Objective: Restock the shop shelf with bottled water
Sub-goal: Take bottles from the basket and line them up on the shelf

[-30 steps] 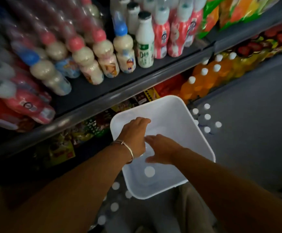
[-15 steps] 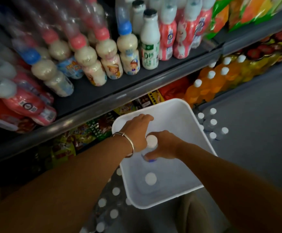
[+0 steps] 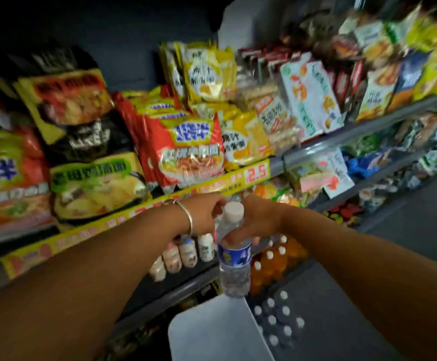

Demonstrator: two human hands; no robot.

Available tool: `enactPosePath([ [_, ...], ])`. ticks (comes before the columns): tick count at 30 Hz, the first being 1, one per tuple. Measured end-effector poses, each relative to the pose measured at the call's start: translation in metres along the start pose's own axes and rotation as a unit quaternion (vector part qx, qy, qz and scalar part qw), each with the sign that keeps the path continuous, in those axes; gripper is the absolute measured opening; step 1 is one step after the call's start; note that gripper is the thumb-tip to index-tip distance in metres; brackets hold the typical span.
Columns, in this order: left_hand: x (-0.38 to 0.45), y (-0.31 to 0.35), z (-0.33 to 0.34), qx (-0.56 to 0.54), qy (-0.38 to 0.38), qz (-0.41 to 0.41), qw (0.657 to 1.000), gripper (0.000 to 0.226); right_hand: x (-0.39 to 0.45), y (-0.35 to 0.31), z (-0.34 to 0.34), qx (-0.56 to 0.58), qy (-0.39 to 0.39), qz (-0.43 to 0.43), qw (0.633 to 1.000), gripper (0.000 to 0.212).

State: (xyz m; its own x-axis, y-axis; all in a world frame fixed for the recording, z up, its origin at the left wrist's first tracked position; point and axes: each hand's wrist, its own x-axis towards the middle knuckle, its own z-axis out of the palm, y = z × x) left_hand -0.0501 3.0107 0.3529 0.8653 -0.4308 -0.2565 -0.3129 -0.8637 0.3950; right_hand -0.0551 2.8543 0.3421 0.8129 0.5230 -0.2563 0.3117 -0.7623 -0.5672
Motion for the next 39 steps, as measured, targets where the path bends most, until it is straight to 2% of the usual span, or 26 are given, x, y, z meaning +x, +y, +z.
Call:
enactPosePath([
  [3,-0.022,0.042,-0.076,0.014,0.036,0.013,0.999,0.043,-0.031,-0.045,-0.075,0.012,0.063,-0.032,0.997,0.016],
  [6,-0.043,0.082,-0.145,0.032,0.075,0.038,0.996,0.024,-0.06,-0.088,-0.145,0.044,0.096,-0.061,0.992,0.012],
  [7,-0.05,0.094,-0.166,0.034,0.092,0.047,0.994,0.026,-0.068,-0.102,-0.167,0.049,0.112,-0.07,0.99,0.016],
  [10,-0.062,0.119,-0.224,0.01,0.146,0.072,0.987,0.033,-0.085,-0.138,-0.231,0.042,0.169,-0.081,0.981,0.063],
  [11,-0.064,0.125,-0.243,-0.007,0.16,0.079,0.984,0.035,-0.09,-0.149,-0.251,0.038,0.187,-0.08,0.978,0.068],
  [15,-0.07,0.147,-0.307,-0.1,0.19,0.1,0.971,0.06,-0.1,-0.185,-0.322,0.01,0.248,-0.09,0.965,0.045],
  [18,-0.066,0.151,-0.353,-0.157,0.2,0.11,0.961,0.045,-0.094,-0.206,-0.369,0.006,0.28,-0.103,0.954,0.042],
  [20,-0.064,0.152,-0.379,-0.185,0.212,0.113,0.953,0.046,-0.084,-0.218,-0.396,0.012,0.294,-0.121,0.948,0.038],
  [22,-0.059,0.148,-0.403,-0.2,0.233,0.108,0.946,0.049,-0.072,-0.229,-0.421,0.022,0.308,-0.142,0.94,0.032],
  [25,-0.049,0.14,-0.431,-0.201,0.259,0.102,0.939,0.052,-0.051,-0.243,-0.453,0.02,0.328,-0.165,0.93,0.04],
  [30,-0.026,0.129,-0.464,-0.213,0.285,0.091,0.93,0.044,-0.007,-0.258,-0.49,0.017,0.319,-0.191,0.928,0.038],
  [39,0.01,0.09,-0.478,-0.215,0.307,0.04,0.926,0.03,0.077,-0.26,-0.512,-0.001,0.3,-0.199,0.933,0.052],
])
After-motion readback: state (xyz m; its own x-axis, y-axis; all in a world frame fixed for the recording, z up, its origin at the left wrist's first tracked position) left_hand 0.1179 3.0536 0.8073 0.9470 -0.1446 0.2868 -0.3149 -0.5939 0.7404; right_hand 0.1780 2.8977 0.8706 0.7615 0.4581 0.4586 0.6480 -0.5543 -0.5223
